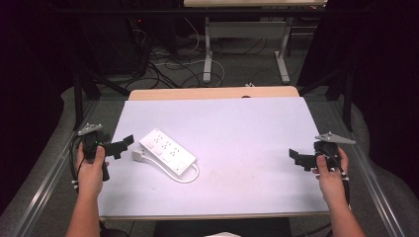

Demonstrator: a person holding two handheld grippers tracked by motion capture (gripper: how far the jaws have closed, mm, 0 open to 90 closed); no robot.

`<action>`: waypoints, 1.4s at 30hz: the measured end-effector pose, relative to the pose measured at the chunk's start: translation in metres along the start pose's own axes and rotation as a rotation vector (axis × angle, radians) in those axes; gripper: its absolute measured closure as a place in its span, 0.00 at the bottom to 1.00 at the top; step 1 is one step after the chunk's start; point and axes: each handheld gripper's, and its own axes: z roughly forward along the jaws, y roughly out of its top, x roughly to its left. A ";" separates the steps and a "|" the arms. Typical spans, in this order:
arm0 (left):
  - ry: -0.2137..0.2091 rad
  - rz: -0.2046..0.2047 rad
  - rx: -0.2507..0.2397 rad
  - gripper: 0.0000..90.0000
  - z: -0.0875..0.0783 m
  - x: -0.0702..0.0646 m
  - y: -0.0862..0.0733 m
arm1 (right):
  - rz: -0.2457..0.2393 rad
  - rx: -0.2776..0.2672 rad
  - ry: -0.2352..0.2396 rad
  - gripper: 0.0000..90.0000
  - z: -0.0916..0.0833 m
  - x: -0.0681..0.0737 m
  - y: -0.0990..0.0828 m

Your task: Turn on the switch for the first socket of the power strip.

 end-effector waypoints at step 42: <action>0.049 -0.066 0.017 0.01 0.004 0.022 -0.012 | 0.026 0.007 -0.008 0.00 0.004 -0.003 -0.003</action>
